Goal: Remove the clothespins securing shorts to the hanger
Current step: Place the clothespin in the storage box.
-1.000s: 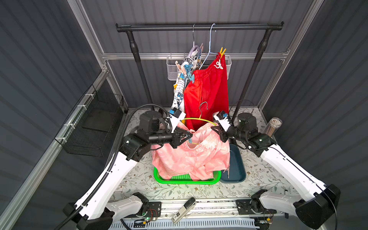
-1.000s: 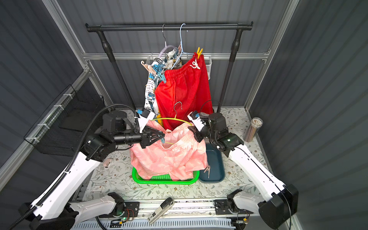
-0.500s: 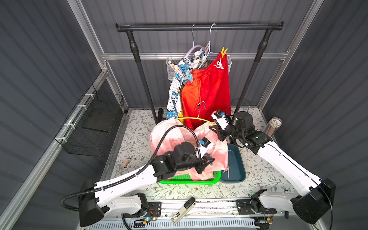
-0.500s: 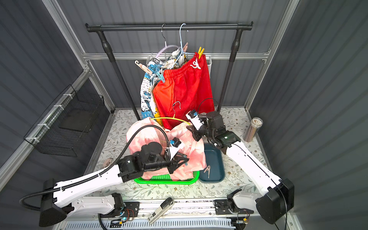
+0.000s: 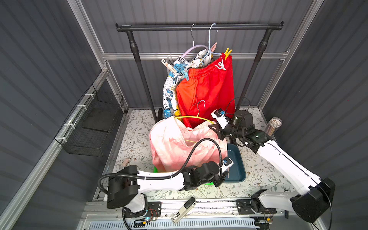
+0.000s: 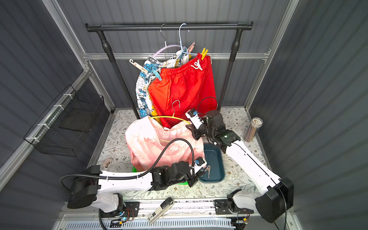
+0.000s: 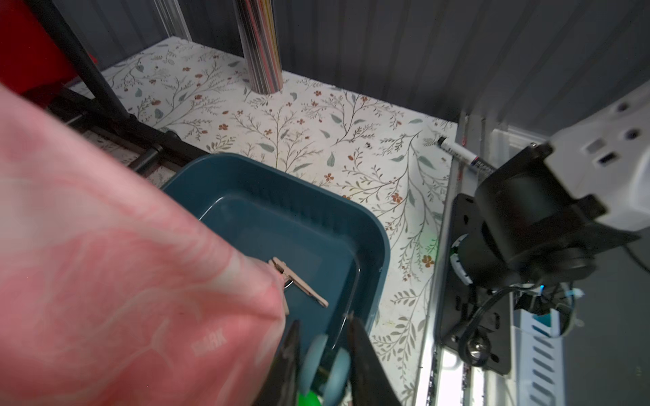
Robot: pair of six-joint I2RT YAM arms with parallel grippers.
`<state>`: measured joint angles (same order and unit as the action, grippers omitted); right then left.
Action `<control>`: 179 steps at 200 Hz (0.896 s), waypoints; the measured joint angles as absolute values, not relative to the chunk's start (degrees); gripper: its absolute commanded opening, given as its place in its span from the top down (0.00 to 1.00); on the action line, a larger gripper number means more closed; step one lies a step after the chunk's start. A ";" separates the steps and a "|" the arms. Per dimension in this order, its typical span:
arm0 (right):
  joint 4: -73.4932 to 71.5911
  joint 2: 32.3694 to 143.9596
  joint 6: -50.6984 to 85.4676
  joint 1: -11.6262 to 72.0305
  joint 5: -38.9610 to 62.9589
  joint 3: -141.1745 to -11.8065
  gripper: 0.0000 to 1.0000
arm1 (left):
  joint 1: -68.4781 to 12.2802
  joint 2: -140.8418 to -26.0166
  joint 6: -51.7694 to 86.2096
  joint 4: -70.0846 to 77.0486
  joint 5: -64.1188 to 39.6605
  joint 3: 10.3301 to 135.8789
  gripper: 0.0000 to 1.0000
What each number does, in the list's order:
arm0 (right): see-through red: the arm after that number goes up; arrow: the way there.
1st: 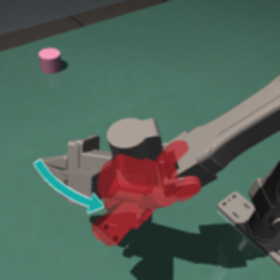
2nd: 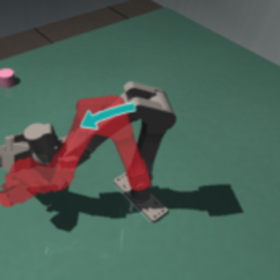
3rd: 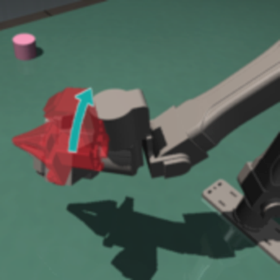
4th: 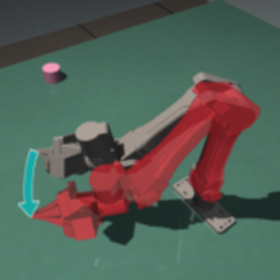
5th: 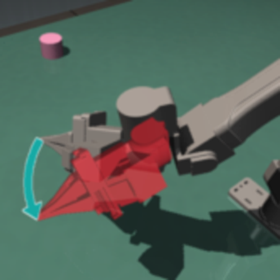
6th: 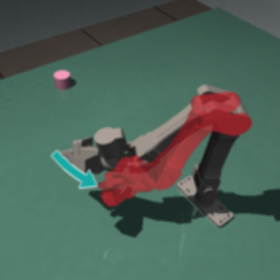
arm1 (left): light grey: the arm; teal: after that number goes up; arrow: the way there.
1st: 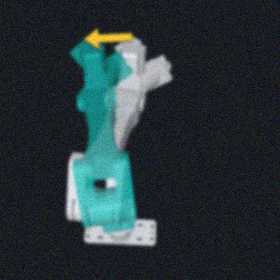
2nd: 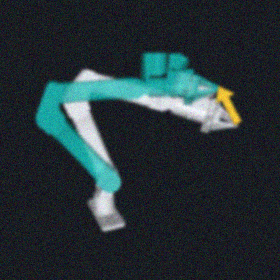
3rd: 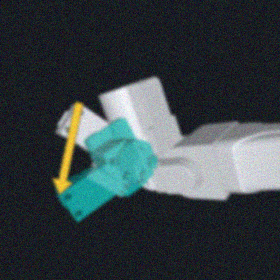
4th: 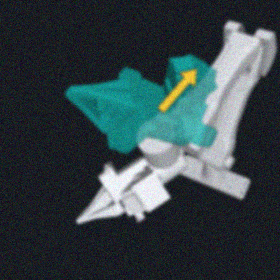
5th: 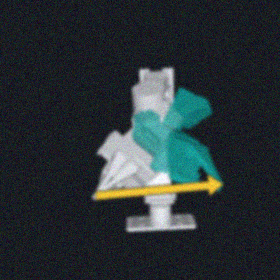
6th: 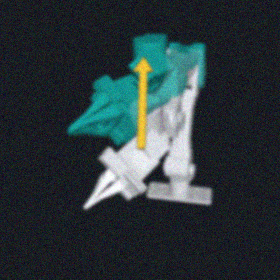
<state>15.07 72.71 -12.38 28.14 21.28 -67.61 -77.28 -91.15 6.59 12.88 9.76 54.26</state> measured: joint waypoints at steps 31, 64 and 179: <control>15.09 72.69 -12.38 28.14 21.43 -67.61 1.00 | -77.28 -96.64 6.26 15.42 10.09 55.66 1.00; 15.07 72.69 -11.94 28.14 21.65 -67.61 1.00 | -77.28 -101.78 5.96 16.73 9.37 60.73 1.00; 14.94 72.05 -11.49 28.21 22.31 -66.74 1.00 | -77.28 -110.54 6.90 14.59 7.46 67.72 0.62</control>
